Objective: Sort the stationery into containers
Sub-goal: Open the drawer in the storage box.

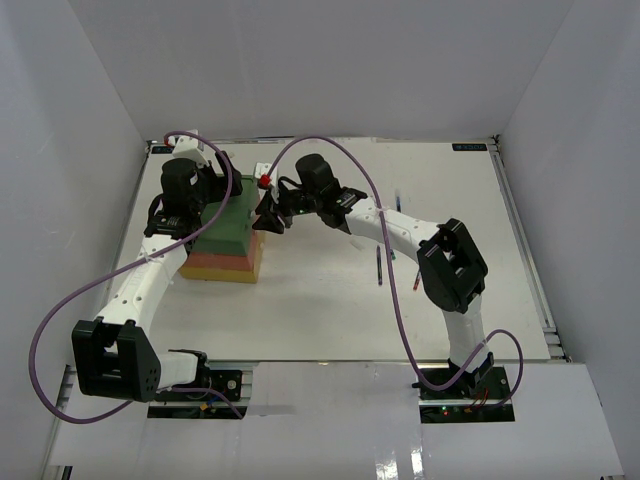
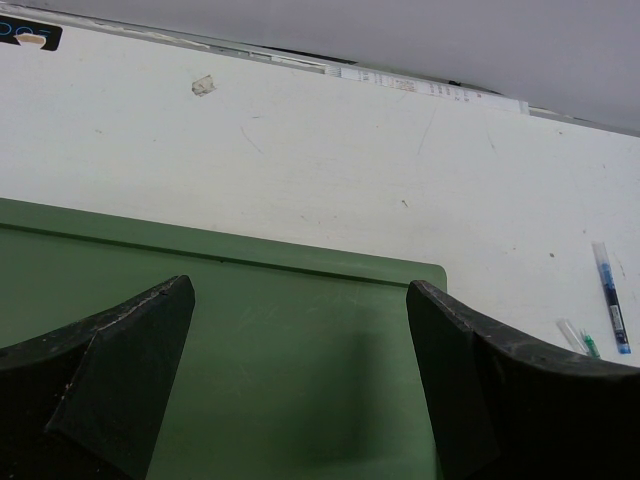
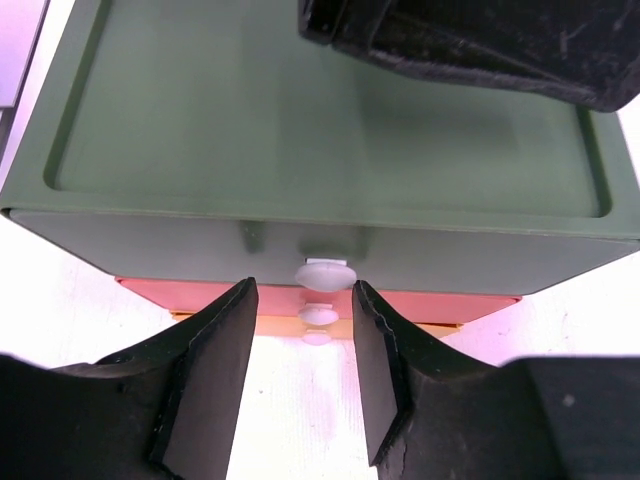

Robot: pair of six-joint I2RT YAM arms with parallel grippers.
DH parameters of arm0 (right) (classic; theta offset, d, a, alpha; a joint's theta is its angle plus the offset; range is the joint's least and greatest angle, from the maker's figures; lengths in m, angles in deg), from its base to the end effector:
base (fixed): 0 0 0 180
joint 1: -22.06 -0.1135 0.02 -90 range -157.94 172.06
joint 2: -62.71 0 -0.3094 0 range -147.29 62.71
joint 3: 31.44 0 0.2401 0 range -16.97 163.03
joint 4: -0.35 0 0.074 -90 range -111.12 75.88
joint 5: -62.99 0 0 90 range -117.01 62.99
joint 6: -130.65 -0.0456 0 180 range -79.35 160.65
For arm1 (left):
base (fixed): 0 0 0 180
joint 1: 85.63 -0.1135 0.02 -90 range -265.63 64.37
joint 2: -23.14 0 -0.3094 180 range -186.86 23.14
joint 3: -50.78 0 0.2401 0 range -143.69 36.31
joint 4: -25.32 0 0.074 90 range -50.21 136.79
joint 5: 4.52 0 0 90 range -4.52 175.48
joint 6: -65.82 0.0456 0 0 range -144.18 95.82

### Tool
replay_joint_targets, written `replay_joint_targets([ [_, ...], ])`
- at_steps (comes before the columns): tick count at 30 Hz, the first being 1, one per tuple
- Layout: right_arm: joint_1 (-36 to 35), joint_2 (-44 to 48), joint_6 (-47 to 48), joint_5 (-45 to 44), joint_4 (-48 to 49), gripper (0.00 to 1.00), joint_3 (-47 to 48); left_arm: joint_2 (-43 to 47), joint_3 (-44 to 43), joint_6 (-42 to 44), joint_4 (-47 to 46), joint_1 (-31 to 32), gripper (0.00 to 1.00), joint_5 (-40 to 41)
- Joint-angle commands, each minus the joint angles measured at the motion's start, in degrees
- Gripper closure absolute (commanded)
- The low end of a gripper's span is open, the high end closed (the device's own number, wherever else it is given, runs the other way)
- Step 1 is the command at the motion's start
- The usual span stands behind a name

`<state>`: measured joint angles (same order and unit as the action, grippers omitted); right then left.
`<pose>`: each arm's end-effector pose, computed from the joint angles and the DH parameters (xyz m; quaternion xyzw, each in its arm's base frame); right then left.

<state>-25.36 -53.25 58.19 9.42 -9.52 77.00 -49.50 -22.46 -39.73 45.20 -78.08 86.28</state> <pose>0.3178 0.3858 0.3272 -0.5672 0.5464 0.3884 0.4785 0.2783 -0.0362 0.3718 -0.0609 0.8132 -0.1103 0.5681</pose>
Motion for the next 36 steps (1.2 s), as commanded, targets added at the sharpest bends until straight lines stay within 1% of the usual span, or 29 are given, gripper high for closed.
replay_joint_targets([
  [1,-0.5,1.6,-1.3,-1.5,4.4,0.49,2.8,-1.2,2.3,-1.6,8.0,0.1,0.02,-2.8],
  [5,-0.5,1.5,-1.6,-1.3,4.6,0.48,2.7,-1.3,2.3,-1.7,7.9,0.1,0.02,-2.8],
  [11,-0.5,1.6,-2.0,0.2,5.2,0.54,2.9,-1.4,2.2,-1.7,7.9,0.1,0.02,-2.9],
  [12,-0.6,1.4,-2.1,0.4,5.2,0.57,3.0,-1.4,2.2,-1.8,8.0,0.0,0.02,-2.9],
  [17,-0.6,1.1,-2.4,0.7,5.5,0.64,3.1,-1.5,2.2,-1.8,8.0,0.1,0.02,-3.0],
  [20,-0.6,1.2,-2.6,0.6,6.0,0.71,2.9,-1.5,2.2,-1.8,7.9,0.1,0.02,-3.0],
  [21,-0.6,1.2,-2.6,0.4,5.9,0.75,2.8,-1.5,2.2,-1.8,8.0,0.1,0.02,-3.0],
  [30,0.6,3.6,-1.7,-1.1,6.1,0.92,-0.9,-1.3,2.2,-1.7,8.1,0.0,0.02,-2.9],
  [36,2.6,7.5,-0.8,-1.4,6.2,0.92,-6.6,-1.4,2.2,-1.6,8.2,0.0,0.02,-2.5],
])
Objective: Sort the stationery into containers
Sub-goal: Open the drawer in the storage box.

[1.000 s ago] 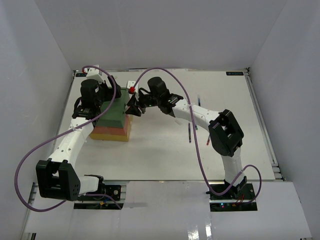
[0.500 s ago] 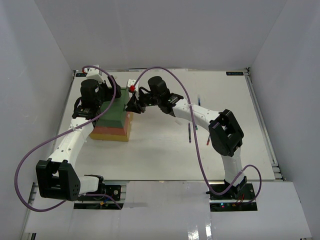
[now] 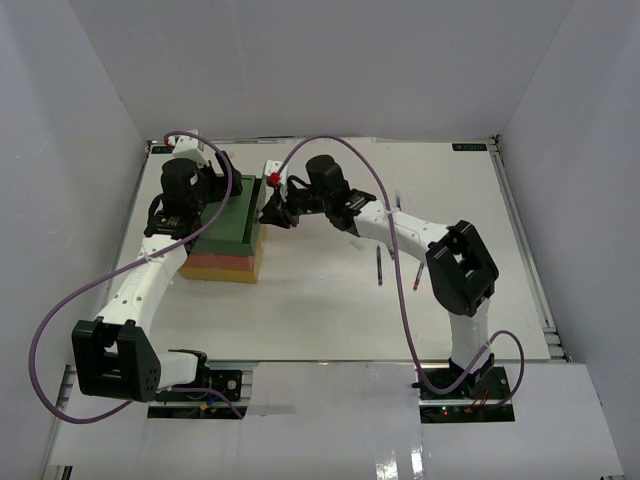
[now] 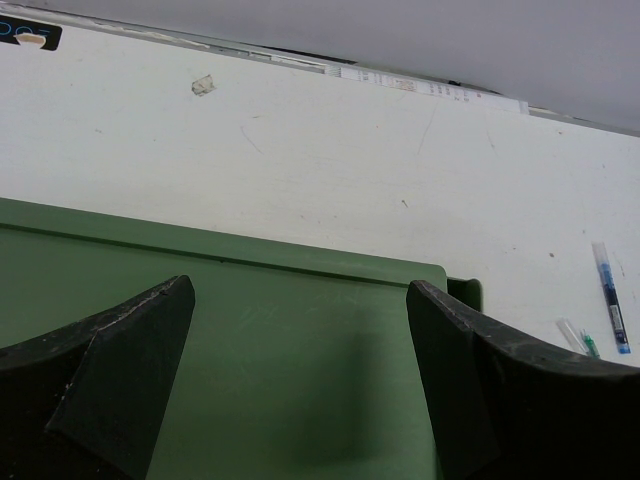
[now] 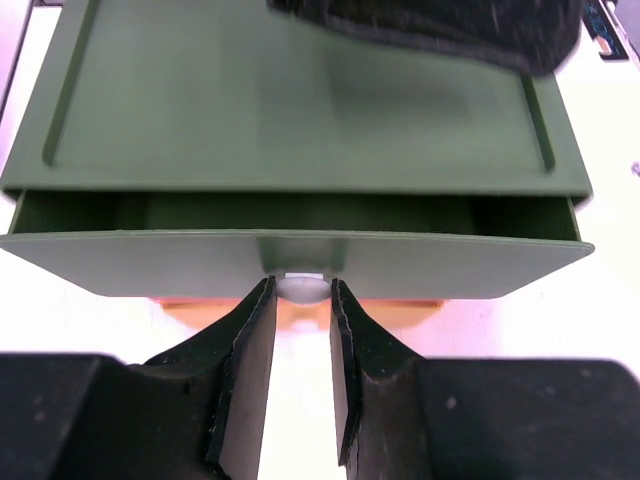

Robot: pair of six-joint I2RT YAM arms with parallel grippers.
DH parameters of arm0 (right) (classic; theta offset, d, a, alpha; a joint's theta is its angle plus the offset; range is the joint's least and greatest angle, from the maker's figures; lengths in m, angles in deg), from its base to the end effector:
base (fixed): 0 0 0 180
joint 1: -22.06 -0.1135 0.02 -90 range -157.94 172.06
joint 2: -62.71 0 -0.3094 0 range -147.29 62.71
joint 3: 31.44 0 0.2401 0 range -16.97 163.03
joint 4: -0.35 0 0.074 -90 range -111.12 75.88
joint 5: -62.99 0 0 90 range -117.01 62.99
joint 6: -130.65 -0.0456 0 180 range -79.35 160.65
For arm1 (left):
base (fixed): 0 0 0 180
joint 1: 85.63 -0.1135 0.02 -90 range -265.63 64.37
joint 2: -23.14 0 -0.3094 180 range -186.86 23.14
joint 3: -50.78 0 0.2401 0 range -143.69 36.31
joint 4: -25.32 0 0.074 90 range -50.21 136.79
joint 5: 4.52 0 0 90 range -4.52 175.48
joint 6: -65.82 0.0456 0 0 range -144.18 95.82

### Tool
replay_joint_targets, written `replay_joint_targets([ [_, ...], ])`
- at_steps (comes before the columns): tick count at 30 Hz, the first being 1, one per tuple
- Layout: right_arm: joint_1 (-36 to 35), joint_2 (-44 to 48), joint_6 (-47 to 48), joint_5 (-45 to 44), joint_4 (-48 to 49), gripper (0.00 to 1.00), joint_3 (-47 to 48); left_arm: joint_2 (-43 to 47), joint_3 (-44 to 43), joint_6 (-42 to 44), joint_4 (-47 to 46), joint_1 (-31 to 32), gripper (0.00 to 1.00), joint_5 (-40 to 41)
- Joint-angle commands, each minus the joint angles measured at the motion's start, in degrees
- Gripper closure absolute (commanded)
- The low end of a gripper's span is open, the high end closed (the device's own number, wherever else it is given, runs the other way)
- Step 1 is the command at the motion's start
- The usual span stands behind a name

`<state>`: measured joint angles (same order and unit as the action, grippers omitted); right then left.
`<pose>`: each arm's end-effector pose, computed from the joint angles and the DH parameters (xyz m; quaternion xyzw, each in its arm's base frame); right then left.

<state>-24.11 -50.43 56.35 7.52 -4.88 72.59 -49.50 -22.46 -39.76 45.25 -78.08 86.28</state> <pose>0.3184 0.3690 0.3324 -0.5439 0.5534 0.3801 0.5035 0.2783 -0.0362 0.3717 -0.0611 0.8135 -0.1104 0.5677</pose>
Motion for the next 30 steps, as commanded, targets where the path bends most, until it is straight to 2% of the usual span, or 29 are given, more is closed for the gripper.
replay_joint_targets([
  [1,1.7,5.3,1.2,0.6,1.7,0.92,-3.1,-1.4,2.2,-1.6,8.2,-0.1,0.02,-2.5],
  [12,6.0,13.8,2.3,0.3,1.4,0.88,-14.6,-1.7,2.2,-1.6,8.3,0.0,0.02,-2.9],
  [22,8.3,17.7,3.4,0.5,0.5,0.86,-18.3,-2.2,2.2,-1.5,8.2,-0.1,0.02,-2.9],
  [25,8.5,18.4,3.3,0.3,0.4,0.75,-18.6,-2.2,2.2,-1.6,8.3,-0.1,0.02,-3.1],
  [26,8.5,18.7,3.3,0.0,0.2,0.62,-18.7,-2.1,2.1,-1.5,8.3,-0.1,0.02,-3.2],
  [29,8.6,20.2,2.7,-2.3,-0.7,0.4,-19.5,-1.9,2.0,-1.4,8.3,0.0,0.02,-3.4],
  [30,8.8,20.9,2.3,-3.1,-0.6,0.36,-20.1,-1.7,2.0,-1.4,8.3,-0.1,0.02,-3.7],
])
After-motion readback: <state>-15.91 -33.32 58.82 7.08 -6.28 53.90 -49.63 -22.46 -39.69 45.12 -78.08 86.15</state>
